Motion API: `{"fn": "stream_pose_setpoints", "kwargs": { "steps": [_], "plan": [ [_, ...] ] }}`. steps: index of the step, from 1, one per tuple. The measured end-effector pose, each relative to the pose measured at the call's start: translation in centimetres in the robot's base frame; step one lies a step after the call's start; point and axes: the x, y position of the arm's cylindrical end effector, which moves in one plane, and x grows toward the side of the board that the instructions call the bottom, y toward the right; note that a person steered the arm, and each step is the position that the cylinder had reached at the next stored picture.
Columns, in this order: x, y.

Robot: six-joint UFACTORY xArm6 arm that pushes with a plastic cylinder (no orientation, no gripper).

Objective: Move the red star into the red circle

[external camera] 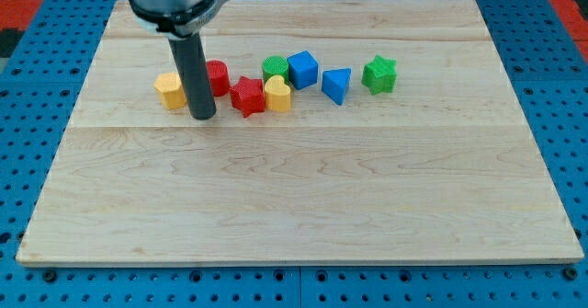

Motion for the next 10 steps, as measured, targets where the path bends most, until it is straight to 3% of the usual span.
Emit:
{"fn": "stream_pose_setpoints", "kwargs": {
  "steps": [3, 5, 6, 9, 10],
  "plan": [
    [-2.6, 2.0],
    [0.5, 4.4],
    [-0.9, 5.5],
    [-3.5, 4.7],
    [-3.9, 1.9]
  ]
}}
